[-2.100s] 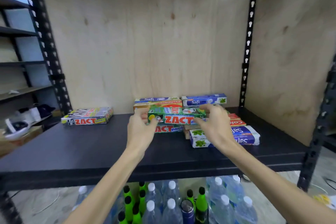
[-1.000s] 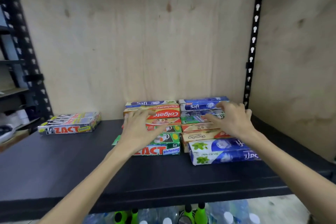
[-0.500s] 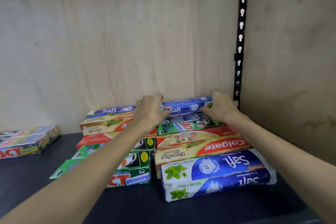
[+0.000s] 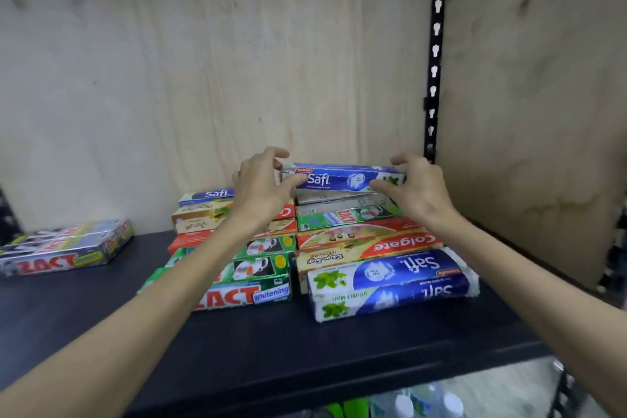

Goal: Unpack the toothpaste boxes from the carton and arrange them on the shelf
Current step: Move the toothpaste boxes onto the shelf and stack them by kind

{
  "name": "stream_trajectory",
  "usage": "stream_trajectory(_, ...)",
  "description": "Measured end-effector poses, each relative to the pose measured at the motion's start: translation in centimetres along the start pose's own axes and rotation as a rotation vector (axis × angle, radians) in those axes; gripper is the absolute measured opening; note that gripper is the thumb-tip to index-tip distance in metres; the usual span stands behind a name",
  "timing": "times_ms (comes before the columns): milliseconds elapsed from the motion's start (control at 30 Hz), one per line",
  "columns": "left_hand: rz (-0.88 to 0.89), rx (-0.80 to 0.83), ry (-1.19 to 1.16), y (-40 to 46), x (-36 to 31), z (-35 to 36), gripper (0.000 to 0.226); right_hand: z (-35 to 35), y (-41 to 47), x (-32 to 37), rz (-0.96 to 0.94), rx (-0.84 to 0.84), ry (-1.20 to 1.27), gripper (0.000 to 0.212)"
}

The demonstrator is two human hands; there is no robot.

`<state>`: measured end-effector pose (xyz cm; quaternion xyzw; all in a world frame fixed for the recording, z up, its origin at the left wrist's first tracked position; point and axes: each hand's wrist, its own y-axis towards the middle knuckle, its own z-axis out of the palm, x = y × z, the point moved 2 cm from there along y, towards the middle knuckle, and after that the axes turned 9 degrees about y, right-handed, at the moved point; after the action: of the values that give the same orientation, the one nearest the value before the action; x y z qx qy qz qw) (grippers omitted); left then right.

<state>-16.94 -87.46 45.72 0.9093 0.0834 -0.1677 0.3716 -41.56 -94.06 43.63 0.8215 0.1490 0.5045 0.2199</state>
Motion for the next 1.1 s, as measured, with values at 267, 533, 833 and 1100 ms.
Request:
stream_trajectory(267, -0.028, 0.014, -0.247, -11.0, 4.8, -9.3, 0.034, 0.7, -10.5, 6.4, -0.167, 0.077, 0.062, 0.057)
stream_trajectory(533, -0.100, 0.068, -0.158, -19.3, 11.8, -14.7, 0.038, 4.0, -17.6, 10.1, -0.317, 0.216, 0.056, 0.059)
stream_trajectory(833, -0.120, 0.194, -0.065, -20.6, 13.1, -13.9, 0.048, 4.4, -20.3, 7.8, -0.489, 0.115, -0.316, 0.062)
stream_trajectory(1100, -0.108, 0.266, -0.025, -19.8, 13.2, -13.7, 0.061, 4.7, -18.4, 6.9, -0.397, 0.152, -0.473, 0.087)
